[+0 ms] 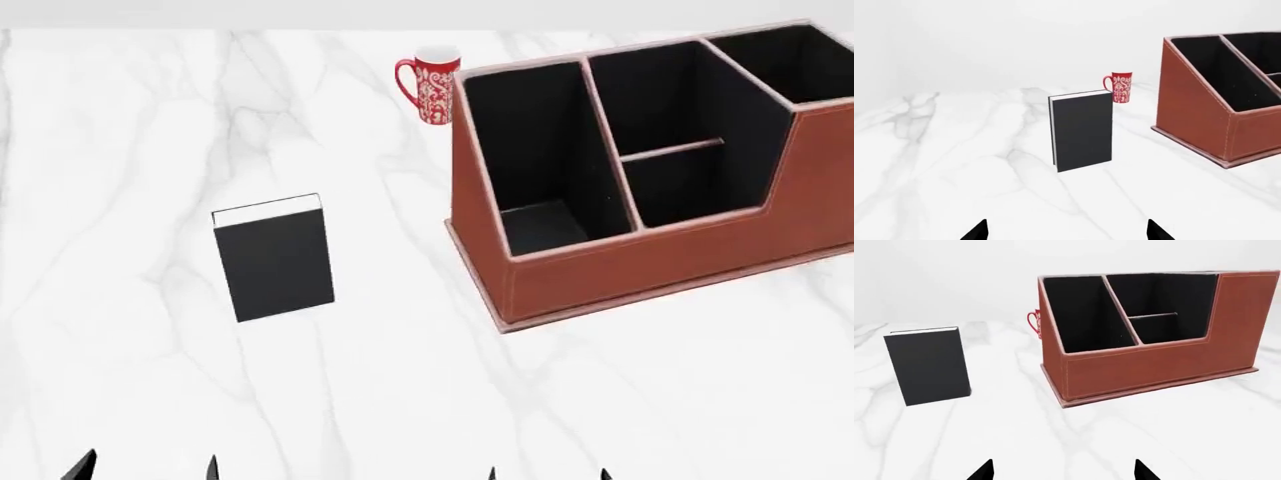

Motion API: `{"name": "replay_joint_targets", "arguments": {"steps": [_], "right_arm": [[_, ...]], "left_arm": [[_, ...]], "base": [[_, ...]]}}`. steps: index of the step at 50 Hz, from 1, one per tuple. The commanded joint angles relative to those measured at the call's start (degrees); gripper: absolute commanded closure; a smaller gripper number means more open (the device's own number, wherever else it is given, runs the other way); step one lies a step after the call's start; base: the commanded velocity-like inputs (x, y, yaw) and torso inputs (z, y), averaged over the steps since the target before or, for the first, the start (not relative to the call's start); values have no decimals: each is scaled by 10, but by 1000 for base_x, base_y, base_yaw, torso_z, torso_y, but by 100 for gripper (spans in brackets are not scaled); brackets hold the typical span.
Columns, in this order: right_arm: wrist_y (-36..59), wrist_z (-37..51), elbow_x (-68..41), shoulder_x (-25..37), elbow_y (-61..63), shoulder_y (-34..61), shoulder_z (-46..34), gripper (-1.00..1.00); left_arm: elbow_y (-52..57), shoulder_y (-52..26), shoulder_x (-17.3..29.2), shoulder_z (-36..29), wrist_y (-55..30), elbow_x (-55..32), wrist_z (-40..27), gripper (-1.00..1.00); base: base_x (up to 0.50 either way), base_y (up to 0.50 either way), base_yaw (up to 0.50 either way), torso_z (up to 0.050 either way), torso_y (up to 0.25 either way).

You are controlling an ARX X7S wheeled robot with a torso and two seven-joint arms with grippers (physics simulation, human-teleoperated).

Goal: Pick up the book and place it in the right compartment of the caddy.

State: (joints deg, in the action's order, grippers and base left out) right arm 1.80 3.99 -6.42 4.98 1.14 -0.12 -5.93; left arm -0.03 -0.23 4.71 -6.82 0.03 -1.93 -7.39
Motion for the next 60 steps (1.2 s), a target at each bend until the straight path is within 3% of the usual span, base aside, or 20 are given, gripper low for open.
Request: {"name": "replay_joint_targets", "arguments": {"steps": [1, 21, 24, 27, 31, 32, 33, 34, 35, 36, 37, 38, 40, 41, 51, 60], "right_arm": [[-13, 13, 1, 6, -3, -1, -12, -100], [-18, 32, 0, 17, 1, -3, -27, -100], [-2, 38, -1, 19, 19, -5, -28, -100], [96, 47, -20, 28, 108, 0, -23, -100], [255, 66, -47, 45, 221, 48, -7, -100], [341, 78, -87, 57, 300, 134, 11, -100], [427, 75, -109, 56, 316, 169, 22, -100], [513, 115, -124, 26, 297, 255, 28, -100], [599, 29, -38, -45, 288, 341, 42, -100], [685, -32, 48, -45, 305, 427, 44, -100], [748, -29, 52, -46, 304, 504, 52, -100], [747, -24, 48, -44, 304, 504, 51, -100], [745, -17, 42, -42, 302, 508, 51, -100], [746, -14, 39, -41, 302, 509, 50, -100], [768, 0, 15, -35, 291, 536, 54, -100], [778, 15, 1, -31, 288, 553, 53, -100]], "left_arm": [[-1, -1, 10, -8, 1, -4, -12, -100], [6, 0, 20, -20, 1, -9, -30, -100], [35, 6, 20, -16, -21, -10, -42, -100], [111, 12, 22, 12, -103, -16, -77, -100], [268, 22, 34, 75, -247, -33, -127, -100], [354, 13, 62, 161, -333, -64, -152, -100], [430, 9, 68, 207, -419, -75, -153, -100], [516, 95, 53, 293, -505, -161, -85, -100], [451, 181, 67, 379, -419, -247, -171, -100], [468, 267, 81, 465, -333, -333, -257, -100], [469, 353, 82, 551, -289, -419, -323, -100], [470, 422, 81, 637, -290, -470, -322, -100], [470, 422, 78, 809, -291, -469, -318, -100], [470, 421, 78, 864, -292, -469, -317, -100], [481, 415, 80, 874, -307, -463, -314, -100], [483, 408, 78, 878, -314, -455, -308, -100]], "base": [[0, 0, 0, 0, 0], [0, -82, 0, 0, 0], [0, 0, 0, 0, 0], [0, 0, 0, 0, 0], [0, 0, 0, 0, 0], [0, 0, 0, 0, 0], [0, 0, 0, 0, 0], [0, 0, 0, 0, 0], [0, 0, 0, 0, 0], [0, 0, 0, 0, 0], [0, 0, 0, 0, 0], [0, 0, 0, 0, 0], [0, 0, 0, 0, 0], [0, 0, 0, 0, 0], [15, 0, 0, 0, 0], [500, 0, 0, 0, 0]]}}
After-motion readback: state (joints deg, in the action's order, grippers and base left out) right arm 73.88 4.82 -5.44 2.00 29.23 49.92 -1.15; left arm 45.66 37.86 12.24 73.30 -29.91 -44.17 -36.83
